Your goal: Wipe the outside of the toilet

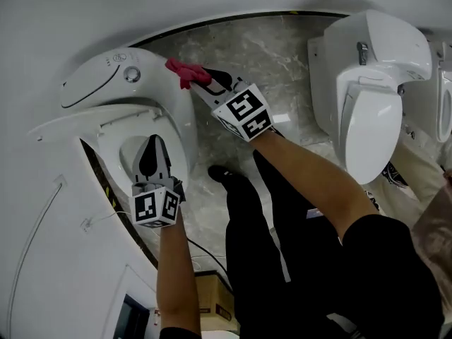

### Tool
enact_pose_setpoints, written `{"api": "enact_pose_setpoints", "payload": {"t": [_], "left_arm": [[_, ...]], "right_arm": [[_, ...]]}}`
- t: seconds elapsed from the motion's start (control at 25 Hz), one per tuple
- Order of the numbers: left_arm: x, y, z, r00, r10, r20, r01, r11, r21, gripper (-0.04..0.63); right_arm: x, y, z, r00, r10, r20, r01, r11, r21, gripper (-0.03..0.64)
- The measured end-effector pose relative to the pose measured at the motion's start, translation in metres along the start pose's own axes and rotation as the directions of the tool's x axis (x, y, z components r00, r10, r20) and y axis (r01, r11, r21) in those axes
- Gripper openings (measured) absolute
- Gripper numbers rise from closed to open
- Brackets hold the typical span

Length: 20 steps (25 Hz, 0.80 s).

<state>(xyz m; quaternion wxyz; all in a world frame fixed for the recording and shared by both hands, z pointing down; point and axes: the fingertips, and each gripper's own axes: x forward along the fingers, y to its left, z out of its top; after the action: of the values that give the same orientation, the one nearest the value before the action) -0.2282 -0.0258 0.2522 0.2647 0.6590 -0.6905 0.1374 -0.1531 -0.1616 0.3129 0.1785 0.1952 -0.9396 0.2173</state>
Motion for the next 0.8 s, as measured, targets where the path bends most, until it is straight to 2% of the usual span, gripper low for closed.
{"api": "enact_pose_setpoints", "payload": {"t": [0.16, 0.28, 0.52, 0.64, 0.8], "left_arm": [[0.019, 0.007, -0.028, 1.0, 0.009, -0.016, -0.009, 0.999, -0.035, 0.021], [0.029, 0.009, -0.038, 1.0, 0.004, -0.011, -0.005, 0.999, -0.04, 0.021], [0.029, 0.018, -0.056, 1.0, 0.01, -0.005, -0.011, 0.997, -0.075, 0.021], [0.021, 0.025, -0.069, 1.0, 0.006, -0.02, -0.008, 0.997, -0.075, 0.021], [0.011, 0.032, -0.086, 0.999, -0.003, -0.045, 0.0, 0.998, -0.07, 0.021]], "right_arm": [[0.054, 0.008, -0.006, 0.999, 0.046, -0.011, -0.046, 0.998, -0.051, 0.144], [0.084, 0.02, -0.014, 0.995, 0.085, -0.044, -0.091, 0.985, -0.144, 0.144], [0.116, 0.049, -0.05, 0.978, 0.159, -0.138, -0.196, 0.925, -0.327, 0.144], [0.12, 0.063, -0.068, 0.968, 0.192, -0.159, -0.236, 0.91, -0.34, 0.144], [0.119, 0.066, -0.088, 0.966, 0.201, -0.165, -0.242, 0.927, -0.285, 0.143]]}}
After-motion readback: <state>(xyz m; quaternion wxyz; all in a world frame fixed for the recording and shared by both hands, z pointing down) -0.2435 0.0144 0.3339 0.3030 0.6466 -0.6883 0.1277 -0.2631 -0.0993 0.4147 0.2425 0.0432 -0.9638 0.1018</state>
